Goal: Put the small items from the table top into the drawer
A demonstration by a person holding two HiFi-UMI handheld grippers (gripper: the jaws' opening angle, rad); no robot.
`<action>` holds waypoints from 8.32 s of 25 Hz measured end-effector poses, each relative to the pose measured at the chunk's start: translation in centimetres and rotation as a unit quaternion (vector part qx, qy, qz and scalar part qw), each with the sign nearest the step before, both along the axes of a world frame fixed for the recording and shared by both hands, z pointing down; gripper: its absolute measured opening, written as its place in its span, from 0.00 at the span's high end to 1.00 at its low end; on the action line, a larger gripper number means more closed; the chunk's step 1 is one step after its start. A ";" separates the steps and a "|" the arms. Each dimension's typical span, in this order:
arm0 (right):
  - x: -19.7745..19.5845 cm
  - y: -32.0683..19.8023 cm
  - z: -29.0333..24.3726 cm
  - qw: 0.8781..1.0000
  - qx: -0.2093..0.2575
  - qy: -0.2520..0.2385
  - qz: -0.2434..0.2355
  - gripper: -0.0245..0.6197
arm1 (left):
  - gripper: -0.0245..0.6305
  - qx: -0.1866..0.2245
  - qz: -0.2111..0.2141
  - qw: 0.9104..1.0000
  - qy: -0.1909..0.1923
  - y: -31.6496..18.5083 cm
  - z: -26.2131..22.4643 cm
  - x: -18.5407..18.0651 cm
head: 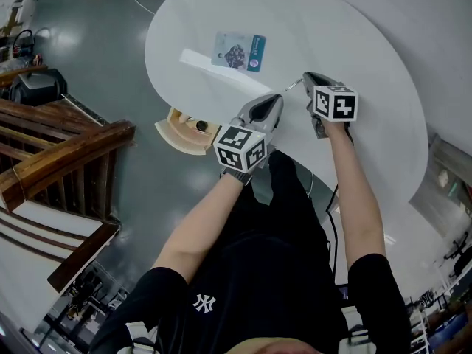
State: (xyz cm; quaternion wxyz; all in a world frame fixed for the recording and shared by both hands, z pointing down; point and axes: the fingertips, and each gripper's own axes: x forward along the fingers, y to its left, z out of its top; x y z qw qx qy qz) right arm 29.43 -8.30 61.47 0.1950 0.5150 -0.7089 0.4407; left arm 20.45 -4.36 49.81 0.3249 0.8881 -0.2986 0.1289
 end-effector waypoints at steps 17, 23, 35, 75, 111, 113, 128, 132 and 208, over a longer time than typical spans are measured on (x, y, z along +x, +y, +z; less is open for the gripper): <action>-0.9 2.0 -5.7 0.992 0.043 -0.078 0.088 0.91 | 0.96 0.016 0.011 1.000 0.020 0.9 -2.2 -2.3; -3.5 2.7 -8.8 0.989 0.070 -0.093 0.087 0.91 | 0.96 0.022 0.009 0.999 0.025 1.5 -3.1 -4.3; -9.6 2.6 -12.7 0.987 0.097 -0.108 0.066 0.91 | 0.96 0.039 -0.016 0.999 0.034 1.2 -5.2 -10.2; -41.8 4.9 -6.5 0.981 0.075 -0.042 -0.176 0.91 | 0.96 0.013 -0.178 0.984 0.017 -0.3 -0.5 -38.0; -47.3 6.3 9.3 0.949 0.008 0.076 -0.307 0.82 | 0.96 -0.019 -0.157 0.987 0.009 -2.5 8.1 -40.7; -47.0 6.3 8.2 0.950 0.015 0.074 -0.302 0.83 | 0.96 -0.018 -0.154 0.988 0.008 -2.5 7.6 -40.5; -40.9 5.7 -2.5 0.970 0.068 0.060 -0.225 0.87 | 0.96 0.008 -0.106 0.994 0.018 -2.0 0.4 -34.7; -38.4 5.8 -4.5 0.975 0.079 0.067 -0.197 0.87 | 0.96 0.019 -0.087 0.996 0.024 -1.8 -1.3 -32.5; -25.0 -10.0 1.2 0.957 -0.006 0.209 -0.199 0.85 | 0.96 -0.008 -0.087 0.996 0.022 -10.3 3.0 -22.4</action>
